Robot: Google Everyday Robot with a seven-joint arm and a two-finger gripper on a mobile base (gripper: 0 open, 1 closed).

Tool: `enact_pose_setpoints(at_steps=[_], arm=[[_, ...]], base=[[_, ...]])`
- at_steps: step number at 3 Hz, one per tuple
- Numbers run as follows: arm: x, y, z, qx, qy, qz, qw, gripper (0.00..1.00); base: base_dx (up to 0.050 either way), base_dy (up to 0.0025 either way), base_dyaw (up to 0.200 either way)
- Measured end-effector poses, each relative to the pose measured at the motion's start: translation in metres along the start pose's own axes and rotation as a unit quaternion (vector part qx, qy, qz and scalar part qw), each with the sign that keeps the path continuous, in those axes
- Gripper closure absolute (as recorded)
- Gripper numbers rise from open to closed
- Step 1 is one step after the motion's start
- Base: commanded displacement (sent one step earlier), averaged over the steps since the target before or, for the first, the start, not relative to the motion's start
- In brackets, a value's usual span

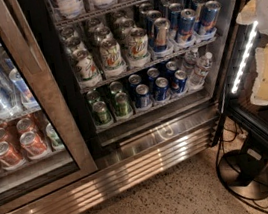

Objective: Close right fridge door

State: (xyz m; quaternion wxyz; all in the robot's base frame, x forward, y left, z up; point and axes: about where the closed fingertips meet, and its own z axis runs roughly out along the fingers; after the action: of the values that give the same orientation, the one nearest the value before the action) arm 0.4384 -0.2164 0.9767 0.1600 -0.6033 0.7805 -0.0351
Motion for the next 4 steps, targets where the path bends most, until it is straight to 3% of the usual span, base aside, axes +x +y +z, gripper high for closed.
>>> enact_pose_setpoints(at_steps=[4], arm=[[0.0, 0.0, 0.0, 0.0, 0.0, 0.0, 1.0, 0.0]], base=[[-0.049, -0.00004, 0.0]])
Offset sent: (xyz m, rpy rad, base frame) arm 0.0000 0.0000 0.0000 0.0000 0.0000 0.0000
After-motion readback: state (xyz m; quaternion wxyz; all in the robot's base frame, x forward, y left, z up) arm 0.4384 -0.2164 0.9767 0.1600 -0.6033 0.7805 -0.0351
